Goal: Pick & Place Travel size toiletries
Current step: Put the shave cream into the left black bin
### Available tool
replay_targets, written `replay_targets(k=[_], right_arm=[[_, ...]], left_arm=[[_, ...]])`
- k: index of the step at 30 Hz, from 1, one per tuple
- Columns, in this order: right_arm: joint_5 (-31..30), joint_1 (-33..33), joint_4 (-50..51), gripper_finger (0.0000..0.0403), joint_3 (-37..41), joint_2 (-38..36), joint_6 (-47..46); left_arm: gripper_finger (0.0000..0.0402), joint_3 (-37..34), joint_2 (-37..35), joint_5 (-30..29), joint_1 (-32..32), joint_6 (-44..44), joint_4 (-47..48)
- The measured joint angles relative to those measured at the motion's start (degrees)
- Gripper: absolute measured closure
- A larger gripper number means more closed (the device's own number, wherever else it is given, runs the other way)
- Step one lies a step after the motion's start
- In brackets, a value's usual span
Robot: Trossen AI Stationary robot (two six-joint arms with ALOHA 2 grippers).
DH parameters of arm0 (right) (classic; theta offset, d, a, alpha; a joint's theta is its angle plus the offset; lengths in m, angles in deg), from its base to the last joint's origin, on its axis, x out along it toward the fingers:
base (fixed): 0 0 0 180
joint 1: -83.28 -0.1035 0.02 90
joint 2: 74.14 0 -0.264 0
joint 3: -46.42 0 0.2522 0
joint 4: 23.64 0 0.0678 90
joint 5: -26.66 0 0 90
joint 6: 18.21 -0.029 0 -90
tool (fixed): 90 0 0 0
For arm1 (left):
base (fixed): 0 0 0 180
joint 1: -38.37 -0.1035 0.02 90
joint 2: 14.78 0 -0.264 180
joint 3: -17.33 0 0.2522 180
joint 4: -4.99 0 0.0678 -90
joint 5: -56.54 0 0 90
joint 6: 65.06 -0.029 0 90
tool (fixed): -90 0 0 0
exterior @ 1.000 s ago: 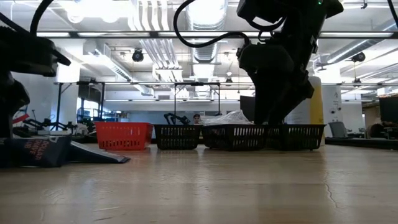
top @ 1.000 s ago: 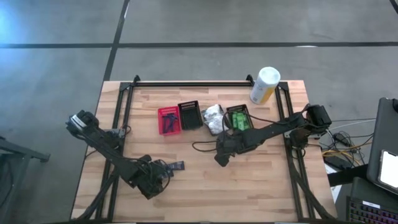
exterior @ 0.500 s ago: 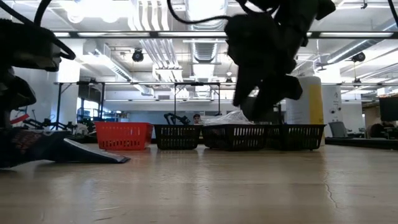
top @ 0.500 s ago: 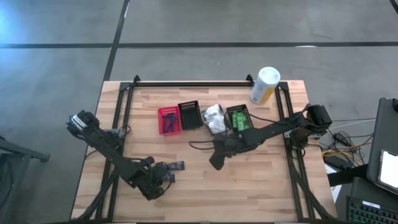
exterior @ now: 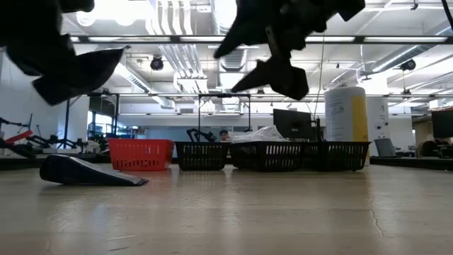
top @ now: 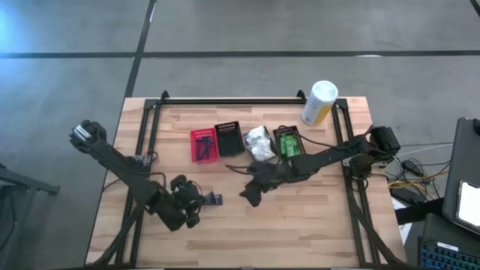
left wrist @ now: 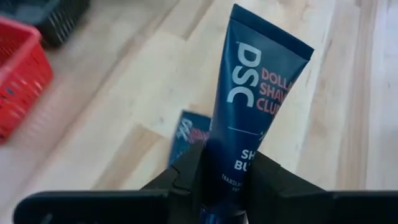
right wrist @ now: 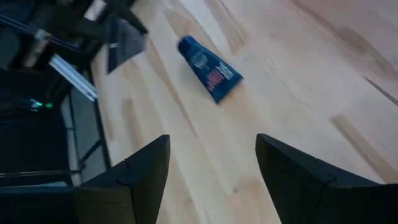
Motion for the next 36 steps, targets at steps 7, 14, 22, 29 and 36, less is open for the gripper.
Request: replay_targets(k=[7,14,22,29,36], right_arm=[[-0.1,0.0,0.0,0.0149,-2.9,0.0,0.0],[-0.3,0.0,1.1,0.0131,-4.7,0.0,-0.1],[-6.5,-3.0,3.1,0.0122,-4.7,-4.0,-2.4],[-18.4,-6.7,13.3,0.0129,-4.3,-11.9,-5.5],[-25.4,-8.3,19.9,0.0150,-2.7,-17.0,-9.4]], left_arm=[[0.0323,1.7,-1.4,-0.1,-5.5,-6.1,-2.3],[0.0323,3.1,-1.8,-0.5,-10.1,-6.8,-2.9],[0.0332,2.7,-2.0,-0.7,-19.4,5.7,-3.8],[0.0333,2.7,-1.7,6.6,-30.2,3.9,-13.7],[0.0333,2.6,-0.3,11.3,-44.4,6.7,-15.5]])
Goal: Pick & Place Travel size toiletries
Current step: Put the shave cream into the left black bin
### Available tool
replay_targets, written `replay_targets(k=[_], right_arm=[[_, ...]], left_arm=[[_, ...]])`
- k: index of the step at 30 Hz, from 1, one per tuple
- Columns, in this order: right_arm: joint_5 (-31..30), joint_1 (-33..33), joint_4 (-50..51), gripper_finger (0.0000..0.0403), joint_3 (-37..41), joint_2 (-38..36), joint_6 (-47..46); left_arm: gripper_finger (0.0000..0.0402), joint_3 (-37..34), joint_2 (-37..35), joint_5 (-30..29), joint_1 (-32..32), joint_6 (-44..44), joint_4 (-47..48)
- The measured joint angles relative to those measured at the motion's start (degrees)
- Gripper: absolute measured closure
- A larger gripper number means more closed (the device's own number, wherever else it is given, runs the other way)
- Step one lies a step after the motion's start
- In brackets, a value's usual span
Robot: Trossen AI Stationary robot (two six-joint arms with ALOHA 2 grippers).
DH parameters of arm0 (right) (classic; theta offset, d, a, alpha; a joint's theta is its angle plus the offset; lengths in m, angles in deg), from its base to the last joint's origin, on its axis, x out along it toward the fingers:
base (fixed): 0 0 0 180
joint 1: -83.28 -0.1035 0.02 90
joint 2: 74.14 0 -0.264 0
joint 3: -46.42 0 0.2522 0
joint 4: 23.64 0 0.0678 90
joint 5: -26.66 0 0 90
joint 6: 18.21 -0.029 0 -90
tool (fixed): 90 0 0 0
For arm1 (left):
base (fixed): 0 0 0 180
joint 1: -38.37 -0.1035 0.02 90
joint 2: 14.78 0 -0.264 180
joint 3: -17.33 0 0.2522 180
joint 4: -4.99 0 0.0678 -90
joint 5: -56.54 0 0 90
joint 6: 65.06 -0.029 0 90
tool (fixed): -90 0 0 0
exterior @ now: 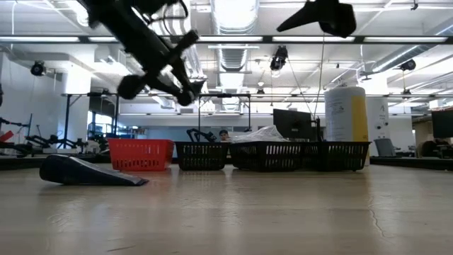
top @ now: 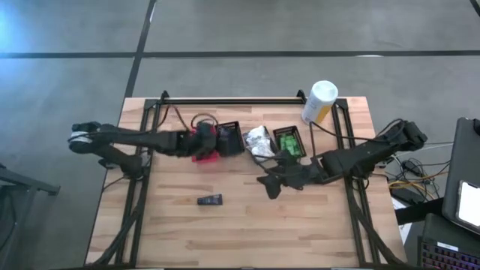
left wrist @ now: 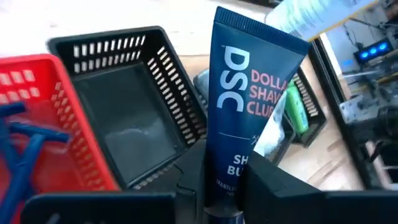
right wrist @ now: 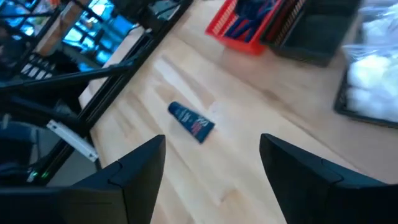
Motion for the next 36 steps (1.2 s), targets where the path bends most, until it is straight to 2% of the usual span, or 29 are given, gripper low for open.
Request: replay_targets(k=[4,11,18,24,28,32,36], right_arm=[[-2.2,-0.8,2.2,0.0157,0.1,-0.3,-0.9],[-2.5,-1.2,2.5,0.0157,0.4,0.2,-1.5],[-5.5,-2.2,2.6,0.0133,0.5,-0.1,1.2],[-5.4,-2.3,4.2,0.0112,0.5,-0.7,4.9],[-5.1,-2.3,5.3,0.0098,0.5,-2.5,3.2],[-5.0,-2.6,4.4,0.0085,0.3,-5.0,6.8],[-5.3,-2.6,2.3,0.0072,0.2,-8.5,12.0]], left_arm=[[0.0333,0.0,2.9,7.5,-5.8,0.2,-4.1],[0.0333,0.0,9.4,12.9,-9.4,4.8,-8.1],[0.0318,0.0,12.9,13.0,-10.1,12.3,-8.3],[0.0301,0.0,12.7,13.0,-10.8,13.0,-8.3],[0.0295,0.0,11.8,14.0,-11.4,16.6,-8.3],[0.0291,0.0,11.7,14.7,-11.5,18.7,-8.1],[0.0291,0.0,11.6,15.0,-11.5,17.2,-7.6]])
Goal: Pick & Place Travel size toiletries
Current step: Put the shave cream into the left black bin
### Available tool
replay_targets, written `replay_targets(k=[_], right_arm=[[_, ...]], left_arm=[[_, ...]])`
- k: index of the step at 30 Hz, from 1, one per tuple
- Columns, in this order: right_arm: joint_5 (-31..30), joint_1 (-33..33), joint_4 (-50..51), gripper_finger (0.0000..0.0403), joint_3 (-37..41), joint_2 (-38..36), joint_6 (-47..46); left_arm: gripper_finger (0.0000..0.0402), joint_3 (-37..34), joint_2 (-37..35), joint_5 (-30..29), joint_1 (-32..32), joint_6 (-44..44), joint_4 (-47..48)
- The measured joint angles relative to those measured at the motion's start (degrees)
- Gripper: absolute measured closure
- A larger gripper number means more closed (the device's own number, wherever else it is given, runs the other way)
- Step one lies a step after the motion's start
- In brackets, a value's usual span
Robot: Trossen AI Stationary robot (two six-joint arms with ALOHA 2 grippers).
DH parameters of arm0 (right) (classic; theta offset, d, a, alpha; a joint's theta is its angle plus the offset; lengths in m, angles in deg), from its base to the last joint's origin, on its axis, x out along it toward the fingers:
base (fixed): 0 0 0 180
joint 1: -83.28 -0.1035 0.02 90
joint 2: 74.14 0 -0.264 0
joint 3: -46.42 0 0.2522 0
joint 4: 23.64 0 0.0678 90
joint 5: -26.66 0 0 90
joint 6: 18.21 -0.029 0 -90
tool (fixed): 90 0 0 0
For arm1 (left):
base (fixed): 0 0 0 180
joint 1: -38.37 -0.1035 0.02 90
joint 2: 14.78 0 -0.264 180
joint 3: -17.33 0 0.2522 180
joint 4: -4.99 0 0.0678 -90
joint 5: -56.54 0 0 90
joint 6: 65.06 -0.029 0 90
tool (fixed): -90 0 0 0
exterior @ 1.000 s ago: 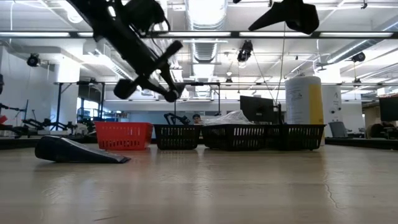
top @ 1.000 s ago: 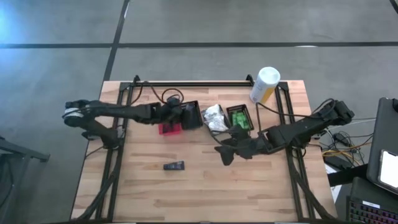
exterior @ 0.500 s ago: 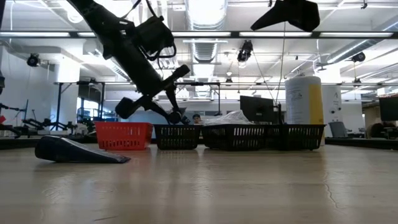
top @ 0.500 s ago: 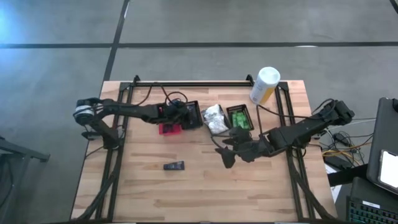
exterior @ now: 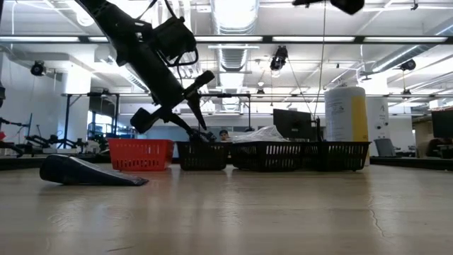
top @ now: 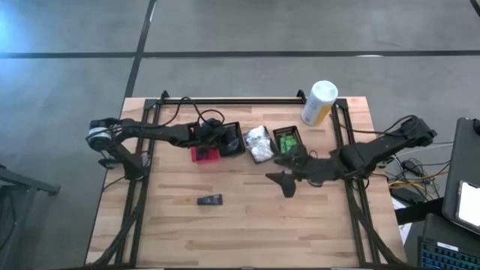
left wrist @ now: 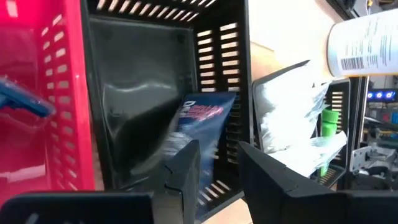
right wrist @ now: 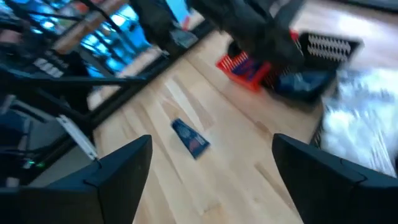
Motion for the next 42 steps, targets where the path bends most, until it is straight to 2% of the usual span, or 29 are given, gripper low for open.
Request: replay_targets(k=[2,4,11,14,18,20,23,27,36,42], right_arm=[[0.1,0.0,-1.2,0.0066,0.0,-1.4,3.5],[2.8,-0.1,-3.0,0.0059,0.0,-2.7,8.5],[10.6,1.2,-4.5,0.0042,2.5,-6.3,12.1],[15.4,2.8,-10.6,0.0043,8.5,-9.6,12.8],[25.2,5.8,-28.3,0.0053,20.9,-15.0,14.6],[27.6,7.0,-35.1,0.0060,26.4,-17.9,15.0],[27.6,8.1,-37.9,0.0069,32.7,-22.9,15.9],[23.8,9.2,-36.7,0.0082,39.6,-31.0,16.7],[24.1,10.7,-34.2,0.0109,54.2,-49.9,16.8],[29.2,10.7,-34.5,0.0122,61.7,-60.3,16.7]], left_arm=[[0.0291,0.0,-0.1,0.3,0.0,-1.0,0.0],[0.0291,0.0,-0.6,0.4,0.0,-2.0,-0.2],[0.0292,0.0,-2.1,0.7,0.1,-6.2,-0.3],[0.0291,0.0,-2.8,0.7,0.1,-6.9,-0.5],[0.0291,0.0,-3.2,0.7,0.1,-8.6,-0.6],[0.0291,0.0,-3.3,0.7,0.1,-9.0,-0.6],[0.0291,0.0,-3.5,0.6,0.1,-9.1,-0.5],[0.0291,0.0,-4.3,0.5,0.1,-9.8,-0.5],[0.0292,0.0,-5.2,-0.3,0.1,-11.9,-0.5],[0.0292,0.0,-5.3,-0.3,0.1,-11.9,-1.1]])
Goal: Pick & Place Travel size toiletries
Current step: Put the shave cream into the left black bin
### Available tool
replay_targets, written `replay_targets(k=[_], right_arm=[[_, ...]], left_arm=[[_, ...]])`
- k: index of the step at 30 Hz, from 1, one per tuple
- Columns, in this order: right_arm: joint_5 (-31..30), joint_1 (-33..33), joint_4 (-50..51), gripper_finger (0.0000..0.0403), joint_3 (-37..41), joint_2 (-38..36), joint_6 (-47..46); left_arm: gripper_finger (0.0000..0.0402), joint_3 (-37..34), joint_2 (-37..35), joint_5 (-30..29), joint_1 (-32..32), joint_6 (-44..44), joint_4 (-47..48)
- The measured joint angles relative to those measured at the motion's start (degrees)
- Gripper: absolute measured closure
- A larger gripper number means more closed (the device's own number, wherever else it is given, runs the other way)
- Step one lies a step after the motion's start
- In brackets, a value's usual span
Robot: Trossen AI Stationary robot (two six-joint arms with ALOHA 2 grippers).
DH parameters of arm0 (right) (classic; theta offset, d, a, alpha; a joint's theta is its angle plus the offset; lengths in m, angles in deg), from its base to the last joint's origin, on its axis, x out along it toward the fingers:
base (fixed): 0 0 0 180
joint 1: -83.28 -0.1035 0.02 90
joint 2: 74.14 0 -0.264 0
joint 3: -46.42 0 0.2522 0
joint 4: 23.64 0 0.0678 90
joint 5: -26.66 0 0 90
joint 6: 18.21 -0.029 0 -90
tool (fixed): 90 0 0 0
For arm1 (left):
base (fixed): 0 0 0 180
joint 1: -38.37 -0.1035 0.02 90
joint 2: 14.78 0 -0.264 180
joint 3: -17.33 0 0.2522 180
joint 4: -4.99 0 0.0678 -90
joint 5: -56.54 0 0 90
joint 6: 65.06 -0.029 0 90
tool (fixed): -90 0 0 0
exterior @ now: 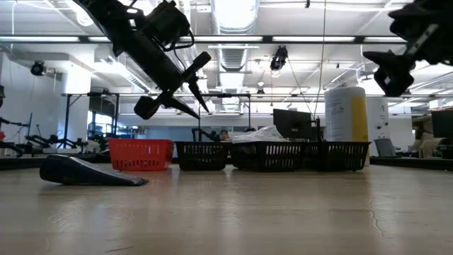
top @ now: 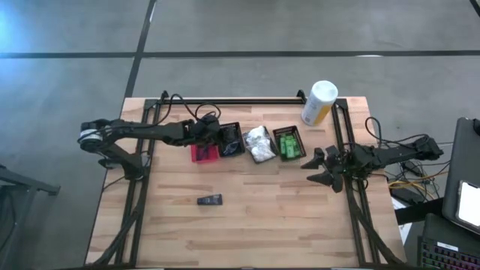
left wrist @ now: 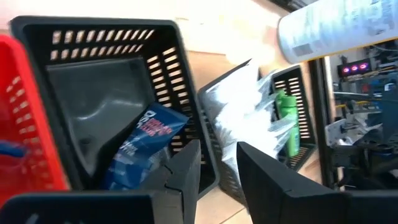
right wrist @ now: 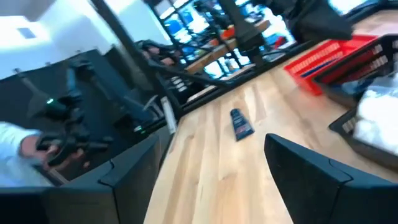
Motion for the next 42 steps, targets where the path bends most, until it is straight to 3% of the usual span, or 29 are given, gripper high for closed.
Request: replay_targets(k=[4,13,27,42], right_arm=[[0.9,0.0,1.4,0.0131,3.8,-5.6,0.1],[-0.4,3.2,4.5,0.0151,3.7,-12.2,8.5],[2.3,8.9,6.7,0.0172,3.7,-6.7,8.9],[2.3,8.9,6.8,0.0124,3.7,-5.2,8.9]], left_arm=[[0.0292,0.0,-0.3,0.0,0.0,0.0,-1.0],[0.0293,0.5,-0.5,-0.1,0.0,0.0,-1.2],[0.0293,1.8,-0.5,-1.4,0.0,-3.3,-1.2],[0.0293,2.4,-0.5,-3.6,0.7,-13.8,-2.9]])
